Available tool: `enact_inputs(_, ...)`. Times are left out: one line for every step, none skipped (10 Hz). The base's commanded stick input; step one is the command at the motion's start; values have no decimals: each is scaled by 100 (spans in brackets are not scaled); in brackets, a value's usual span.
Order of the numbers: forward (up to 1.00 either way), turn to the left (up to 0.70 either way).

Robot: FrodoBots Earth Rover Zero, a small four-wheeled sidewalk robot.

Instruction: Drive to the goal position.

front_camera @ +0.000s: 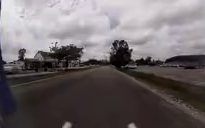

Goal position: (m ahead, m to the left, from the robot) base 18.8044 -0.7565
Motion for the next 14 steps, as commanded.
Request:
enact_inputs(60, 0)
enact_inputs(60, 0)
enact_inputs(60, 0)
enact_inputs(60, 0)
enact_inputs(60, 0)
enact_inputs(60, 0)
enact_inputs(60, 0)
enact_inputs(60, 0)
enact_inputs(60, 0)
enact_inputs(60, 0)
enact_inputs(60, 0)
enact_inputs(60, 0)
enact_inputs(60, 0)
enact_inputs(60, 0)
